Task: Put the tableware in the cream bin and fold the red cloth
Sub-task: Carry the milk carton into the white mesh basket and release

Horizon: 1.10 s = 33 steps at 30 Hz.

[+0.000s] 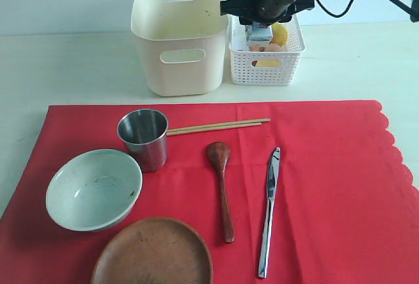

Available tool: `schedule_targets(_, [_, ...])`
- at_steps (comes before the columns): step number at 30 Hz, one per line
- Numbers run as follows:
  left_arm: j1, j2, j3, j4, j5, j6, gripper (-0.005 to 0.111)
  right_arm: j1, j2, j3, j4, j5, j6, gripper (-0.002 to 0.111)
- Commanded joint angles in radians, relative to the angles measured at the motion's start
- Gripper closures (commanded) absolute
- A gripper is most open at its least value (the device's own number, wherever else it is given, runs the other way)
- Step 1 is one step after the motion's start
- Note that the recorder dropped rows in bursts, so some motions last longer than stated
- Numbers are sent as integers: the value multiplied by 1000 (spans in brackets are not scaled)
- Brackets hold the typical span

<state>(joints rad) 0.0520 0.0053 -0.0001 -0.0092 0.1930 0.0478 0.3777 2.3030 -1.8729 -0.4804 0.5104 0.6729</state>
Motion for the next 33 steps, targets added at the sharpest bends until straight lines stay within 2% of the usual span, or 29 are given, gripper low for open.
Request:
schedule_targets(1, [-7, -5, 0, -10, 0, 1, 104, -6, -12, -19, -8, -36, 9, 108])
schedule_targets(11, [-7, -5, 0, -10, 0, 1, 104, -6, -6, -19, -4, -46, 9, 106])
schedule_targets(16, [-7, -5, 0, -10, 0, 1, 104, -6, 1, -19, -4, -54, 8, 88])
schedule_targets(24, [-7, -5, 0, -10, 0, 1, 104, -6, 1, -19, 19, -68, 8, 44])
schedule_targets(27, [-7, -5, 0, -10, 0, 1, 104, -6, -2, -19, 34, -39, 3, 31])
schedule_targets(33, [-7, -5, 0, -10, 0, 1, 104, -6, -53, -19, 34, 63, -29, 28])
